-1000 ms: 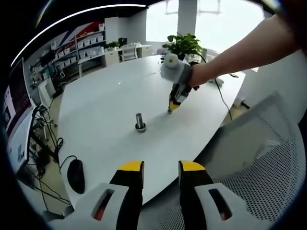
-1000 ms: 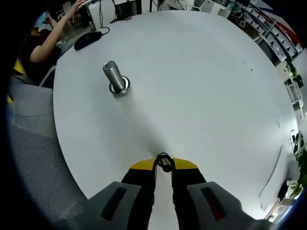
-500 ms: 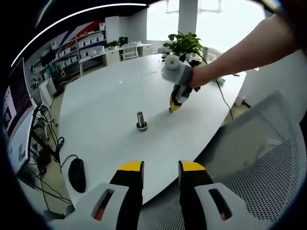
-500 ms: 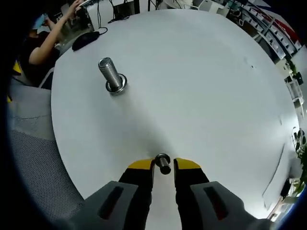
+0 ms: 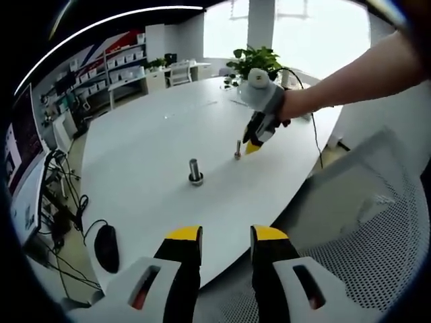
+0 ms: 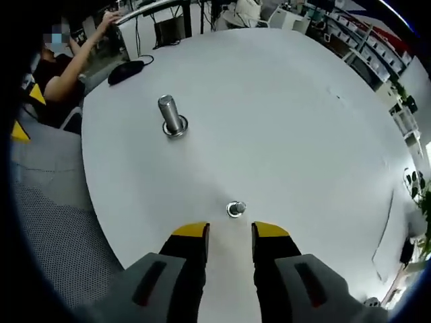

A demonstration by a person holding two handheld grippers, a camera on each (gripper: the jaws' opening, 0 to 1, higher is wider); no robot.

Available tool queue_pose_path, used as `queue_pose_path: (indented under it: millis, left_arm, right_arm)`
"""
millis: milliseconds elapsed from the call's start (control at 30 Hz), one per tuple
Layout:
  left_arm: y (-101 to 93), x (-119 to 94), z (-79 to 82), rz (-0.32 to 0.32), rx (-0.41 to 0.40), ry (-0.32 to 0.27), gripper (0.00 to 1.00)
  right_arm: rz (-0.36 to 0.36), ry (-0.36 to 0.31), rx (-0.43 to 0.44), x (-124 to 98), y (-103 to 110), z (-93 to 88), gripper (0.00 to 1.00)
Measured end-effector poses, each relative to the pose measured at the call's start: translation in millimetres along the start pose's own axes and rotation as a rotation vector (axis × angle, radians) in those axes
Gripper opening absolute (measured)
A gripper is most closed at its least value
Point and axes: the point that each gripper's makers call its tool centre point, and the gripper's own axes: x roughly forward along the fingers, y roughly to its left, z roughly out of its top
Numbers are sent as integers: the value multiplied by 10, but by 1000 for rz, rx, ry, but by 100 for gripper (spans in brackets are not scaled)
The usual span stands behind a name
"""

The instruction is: Place the washer onto the threaded stud by aligning its center hole with the stud, sliding it down to the base, and recovering from edge contact or off-axis alignment until the washer reaches the visible bottom stop.

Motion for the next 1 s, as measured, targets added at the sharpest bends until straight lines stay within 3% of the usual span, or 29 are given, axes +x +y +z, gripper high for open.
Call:
queue_pose_path:
  millis: [167, 300, 467, 567, 733, 800, 867, 1000]
  left_arm:
    - [-39, 10, 6, -19, 9, -3, 27]
    - [-36, -2, 23, -23, 0, -11, 27]
    - [-30, -13, 66, -29, -9, -44, 28]
    - [-58, -77, 149, -21, -9, -73, 28]
    - [1, -38, 115, -8, -20, -75, 28]
    - [-11, -44, 127, -8, -19, -74, 29]
    - [-27, -75, 215, -10, -12, -114, 30]
    - [-32, -106, 260, -1, -5, -133, 30]
  right_arm:
    - [-19, -40, 25, -251, 41, -101, 29]
    - [-48, -121, 106, -520, 35, -162, 29]
    - [-86, -181, 131, -829, 76, -261, 32]
    - [-90, -243, 169, -914, 60, -247, 34]
    - [-92, -318, 224, -1129, 123, -222, 34]
    - [-91, -355, 221, -1235, 186, -184, 34]
    - [-109, -398, 202, -1354, 183, -147, 33]
    - [-77, -479, 281, -1546, 236, -92, 33]
